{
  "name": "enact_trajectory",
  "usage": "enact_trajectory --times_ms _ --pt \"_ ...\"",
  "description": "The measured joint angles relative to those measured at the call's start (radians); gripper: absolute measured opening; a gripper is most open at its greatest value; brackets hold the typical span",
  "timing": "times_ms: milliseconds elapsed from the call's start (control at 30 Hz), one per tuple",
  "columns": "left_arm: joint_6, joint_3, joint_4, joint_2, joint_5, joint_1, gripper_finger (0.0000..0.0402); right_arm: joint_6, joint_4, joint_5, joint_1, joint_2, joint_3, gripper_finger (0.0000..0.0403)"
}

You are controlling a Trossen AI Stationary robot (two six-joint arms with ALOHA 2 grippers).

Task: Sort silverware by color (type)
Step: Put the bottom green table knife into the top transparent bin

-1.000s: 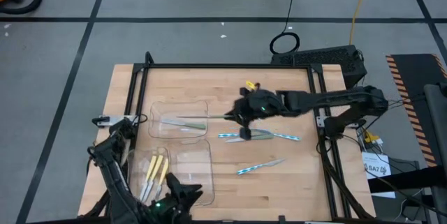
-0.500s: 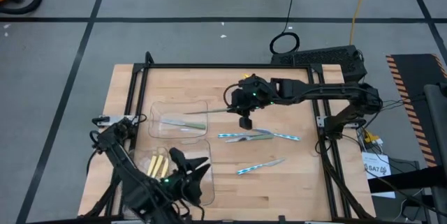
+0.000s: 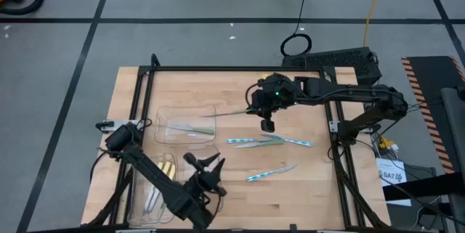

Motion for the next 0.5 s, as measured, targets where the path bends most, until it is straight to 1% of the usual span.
enact_trajectory --times_ms 100,200,400,500 --pt "0.064 0.002 0.183 -0.002 0.086 0.009 0.0122 0.0 -0.007 0.002 -0.009 0.002 0.0 0.0028" --pt "0.236 0.002 0.408 -0.002 0.199 0.014 0.0122 0.0 -0.001 0.0 -0.008 0.007 -0.001 0.0028" --pt "0.826 0.002 0.843 -0.002 0.364 0.011 0.0122 0.003 -0.021 -0.004 -0.001 0.008 -0.001 0.0028" --pt "1.076 0.002 0.927 -0.015 0.432 -0.005 0.0122 -0.001 -0.068 -0.018 0.001 -0.003 -0.002 0.0027"
